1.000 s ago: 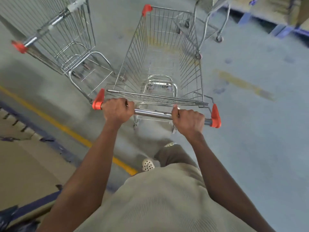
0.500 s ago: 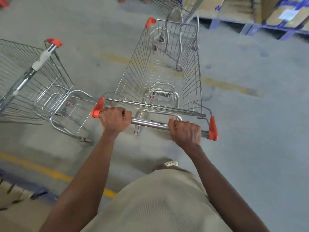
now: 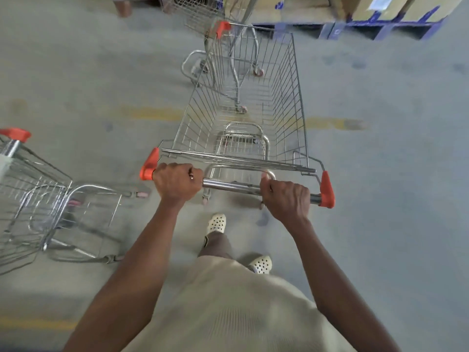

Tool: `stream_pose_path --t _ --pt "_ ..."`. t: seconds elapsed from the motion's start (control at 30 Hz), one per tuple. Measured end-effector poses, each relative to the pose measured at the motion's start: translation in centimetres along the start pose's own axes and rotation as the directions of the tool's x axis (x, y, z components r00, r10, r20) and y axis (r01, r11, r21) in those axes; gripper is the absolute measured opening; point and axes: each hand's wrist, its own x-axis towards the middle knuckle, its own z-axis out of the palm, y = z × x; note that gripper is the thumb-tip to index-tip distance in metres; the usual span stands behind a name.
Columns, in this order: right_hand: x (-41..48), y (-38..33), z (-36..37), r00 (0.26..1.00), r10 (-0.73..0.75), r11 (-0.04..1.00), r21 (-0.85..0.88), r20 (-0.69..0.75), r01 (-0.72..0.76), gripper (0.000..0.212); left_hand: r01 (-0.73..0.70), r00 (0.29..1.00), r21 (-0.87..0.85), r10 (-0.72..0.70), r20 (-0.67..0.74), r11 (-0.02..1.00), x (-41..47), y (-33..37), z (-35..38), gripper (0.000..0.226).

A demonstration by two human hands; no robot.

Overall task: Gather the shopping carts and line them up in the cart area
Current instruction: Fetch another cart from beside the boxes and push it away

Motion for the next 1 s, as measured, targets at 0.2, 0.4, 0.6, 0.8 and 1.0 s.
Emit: stream_pose_path --t 0.2,0.4,0.6,0.8,1.0 --pt "3.9 -0.8 0.8 0.993 0.113 0.994 -0.011 -0.044 -0.113 0.061 -0.135 0.990 -0.101 0.138 0.019 0.986 7.7 0.2 2.9 0.034" --pt "9.3 -0.6 1.8 0.953 0.273 0.959 -0.043 -0.128 -0.280 0.061 -0.260 0.962 -0.198 0.270 0.028 0.945 16.4 2.5 6.4 0.034" --pt "14.1 1.1 2.4 0.897 0.400 0.911 -0.028 -0.188 -0.412 0.062 -0.349 0.902 -0.279 0.401 0.161 0.895 23.9 6.8 9.4 0.041" --pt "16.9 4.0 2.1 0.840 0.509 0.851 -0.034 -0.191 -0.524 0.060 -0.478 0.826 -0.325 0.544 0.148 0.816 28.8 12.2 11.7 0.034" --pt "18.8 8.5 1.1 0.779 0.596 0.791 -0.026 -0.196 -0.612 0.053 -0.567 0.760 -0.395 0.644 0.086 0.722 31.8 19.0 14.6 0.036"
